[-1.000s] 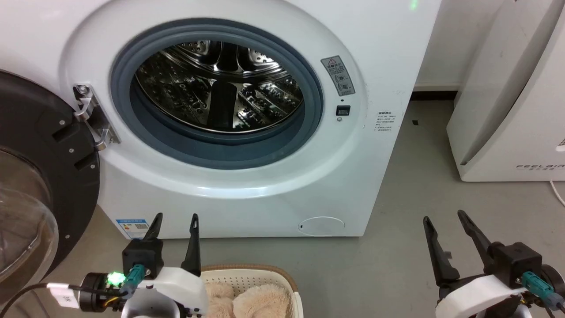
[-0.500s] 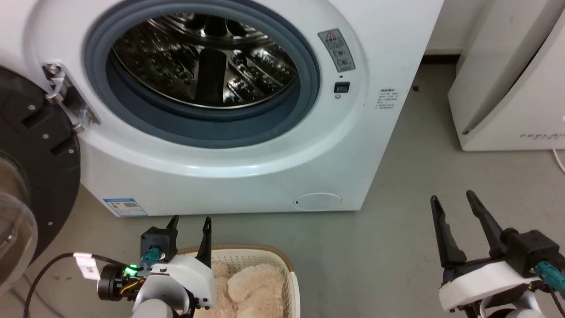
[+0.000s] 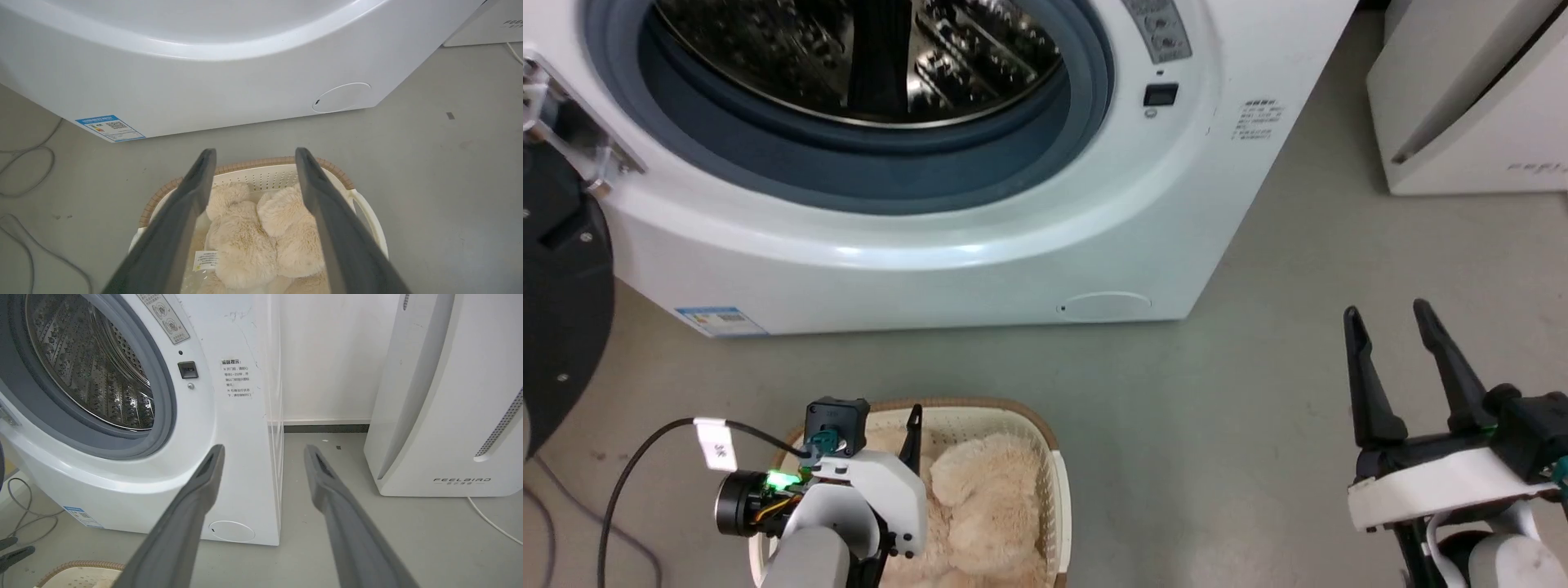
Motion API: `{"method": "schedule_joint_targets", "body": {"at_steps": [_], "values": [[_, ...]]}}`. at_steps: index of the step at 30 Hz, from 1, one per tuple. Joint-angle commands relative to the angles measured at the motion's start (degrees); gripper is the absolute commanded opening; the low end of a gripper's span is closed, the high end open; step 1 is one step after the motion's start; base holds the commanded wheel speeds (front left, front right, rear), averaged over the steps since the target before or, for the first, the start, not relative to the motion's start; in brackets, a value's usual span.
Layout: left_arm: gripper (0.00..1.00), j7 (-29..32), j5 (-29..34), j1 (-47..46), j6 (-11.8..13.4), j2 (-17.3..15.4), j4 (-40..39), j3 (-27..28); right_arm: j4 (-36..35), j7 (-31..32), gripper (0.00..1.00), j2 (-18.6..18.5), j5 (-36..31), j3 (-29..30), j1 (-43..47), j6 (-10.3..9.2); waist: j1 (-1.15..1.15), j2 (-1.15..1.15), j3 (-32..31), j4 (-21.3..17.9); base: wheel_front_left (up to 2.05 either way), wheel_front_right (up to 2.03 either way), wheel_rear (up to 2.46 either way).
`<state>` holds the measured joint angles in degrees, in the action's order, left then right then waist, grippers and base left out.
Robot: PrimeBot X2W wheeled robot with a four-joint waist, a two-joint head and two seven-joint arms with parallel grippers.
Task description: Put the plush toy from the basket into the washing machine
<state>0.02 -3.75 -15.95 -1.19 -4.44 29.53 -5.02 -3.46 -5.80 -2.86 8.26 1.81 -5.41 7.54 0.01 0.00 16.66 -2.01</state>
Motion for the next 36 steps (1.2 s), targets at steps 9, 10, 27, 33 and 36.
{"method": "schedule_joint_targets", "body": {"at_steps": [9, 10, 27, 33, 36], "values": [[1.00, 2.5, -1.2, -4.5, 0.2, -1.0, 6.3, -1.8, -1.9, -1.5, 1.00, 0.0, 1.4, 0.5, -3.1, -0.03, -0.01, 0.00, 7.1, -0.2, 0.00, 0.00, 0.00], [1.00, 2.8, -1.3, -4.9, 0.2, -1.0, 6.9, -2.0, -2.1, -1.6, 1.00, 0.0, 1.4, 0.6, -3.3, -0.03, -0.01, 0.00, 7.8, -0.2, 0.00, 0.00, 0.00], [1.00, 4.3, -3.5, -13.1, 0.4, -2.0, 16.9, -4.4, -5.7, -3.6, 1.00, 0.0, 2.4, 1.7, -7.9, -0.03, -0.01, 0.00, 20.5, 0.4, 0.00, 0.00, 0.00], [1.00, 4.4, -4.3, -15.8, 0.3, -2.1, 20.5, -5.4, -6.5, -4.4, 1.00, 0.0, 3.0, 1.9, -9.4, -0.04, -0.01, 0.00, 24.1, 0.5, 0.00, 0.00, 0.00], [1.00, 4.5, -4.7, -17.2, 0.3, -2.1, 22.2, -5.9, -6.8, -4.7, 1.00, 0.0, 3.3, 1.9, -10.1, -0.04, -0.01, 0.00, 25.8, 0.5, 0.00, 0.00, 0.00]]}}
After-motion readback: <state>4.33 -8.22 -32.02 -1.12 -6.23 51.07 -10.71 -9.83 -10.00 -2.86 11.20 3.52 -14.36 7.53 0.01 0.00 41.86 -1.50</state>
